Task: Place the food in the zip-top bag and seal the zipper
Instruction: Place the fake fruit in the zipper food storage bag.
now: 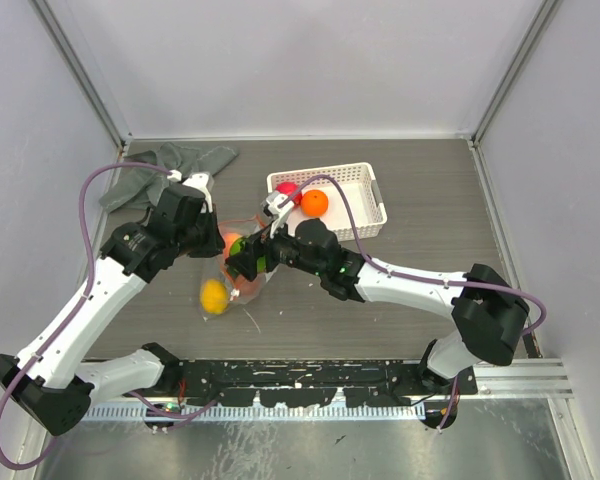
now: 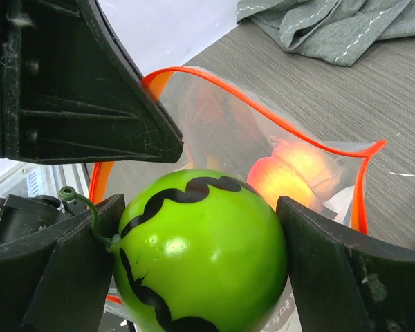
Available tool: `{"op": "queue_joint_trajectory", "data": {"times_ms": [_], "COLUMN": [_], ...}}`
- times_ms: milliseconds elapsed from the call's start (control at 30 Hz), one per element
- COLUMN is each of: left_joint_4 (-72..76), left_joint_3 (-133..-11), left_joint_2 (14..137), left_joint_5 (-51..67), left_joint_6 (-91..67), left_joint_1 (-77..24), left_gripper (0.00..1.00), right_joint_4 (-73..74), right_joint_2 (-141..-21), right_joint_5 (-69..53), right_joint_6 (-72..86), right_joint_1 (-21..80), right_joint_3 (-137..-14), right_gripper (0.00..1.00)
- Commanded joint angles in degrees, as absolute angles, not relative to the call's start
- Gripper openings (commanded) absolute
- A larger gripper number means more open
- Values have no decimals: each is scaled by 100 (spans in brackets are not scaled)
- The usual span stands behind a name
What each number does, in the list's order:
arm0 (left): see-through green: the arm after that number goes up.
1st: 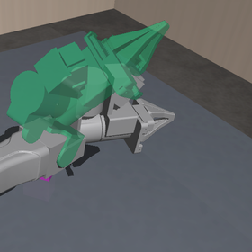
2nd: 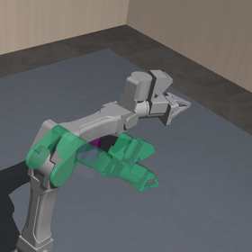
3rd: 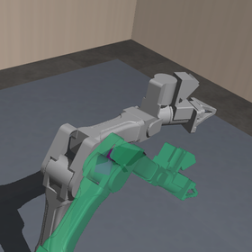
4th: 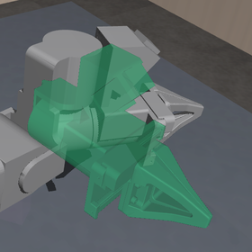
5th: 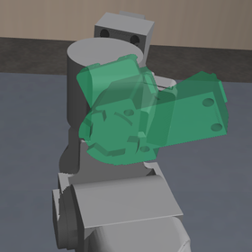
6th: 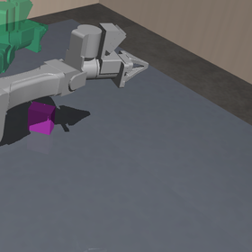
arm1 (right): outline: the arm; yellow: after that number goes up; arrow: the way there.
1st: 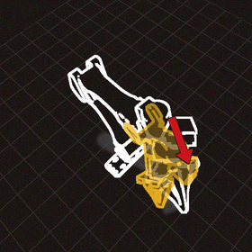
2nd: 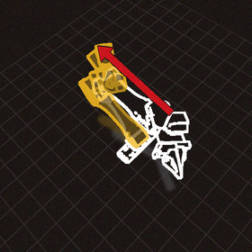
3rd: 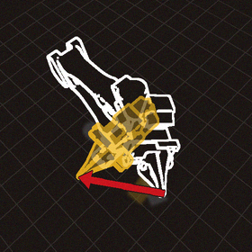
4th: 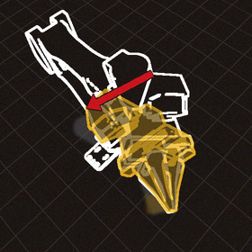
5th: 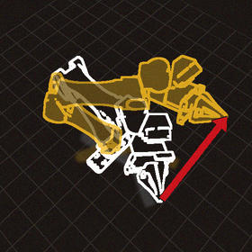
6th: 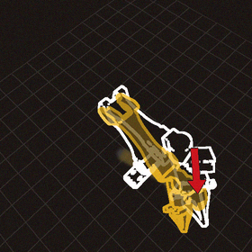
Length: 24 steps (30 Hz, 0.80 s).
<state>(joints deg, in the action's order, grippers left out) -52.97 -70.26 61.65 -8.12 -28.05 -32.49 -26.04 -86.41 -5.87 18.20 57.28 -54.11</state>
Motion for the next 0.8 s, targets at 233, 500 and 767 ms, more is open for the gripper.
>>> {"op": "queue_joint_trajectory", "data": {"times_ms": [233,500,767], "left_joint_4": [-4983,-4992,-5001], "left_joint_3": [-6981,-6929,-6901], "left_joint_2": [6012,5969,5894], "left_joint_5": [-773,-830,-979], "left_joint_6": [-2848,-2848,-2830], "left_joint_1": [-3225,-3227,-3226], "left_gripper": [0,0,0], "right_joint_4": [-2579,-2365,-1693], "right_joint_2": [-8447,-8315,-8000], "right_joint_5": [-650,-746,-243], "right_joint_6": [1688,1563,1095], "right_joint_1": [5743,5747,5736], "right_joint_3": [-5838,-5984,-6167], "right_gripper": [99,100,100]}}
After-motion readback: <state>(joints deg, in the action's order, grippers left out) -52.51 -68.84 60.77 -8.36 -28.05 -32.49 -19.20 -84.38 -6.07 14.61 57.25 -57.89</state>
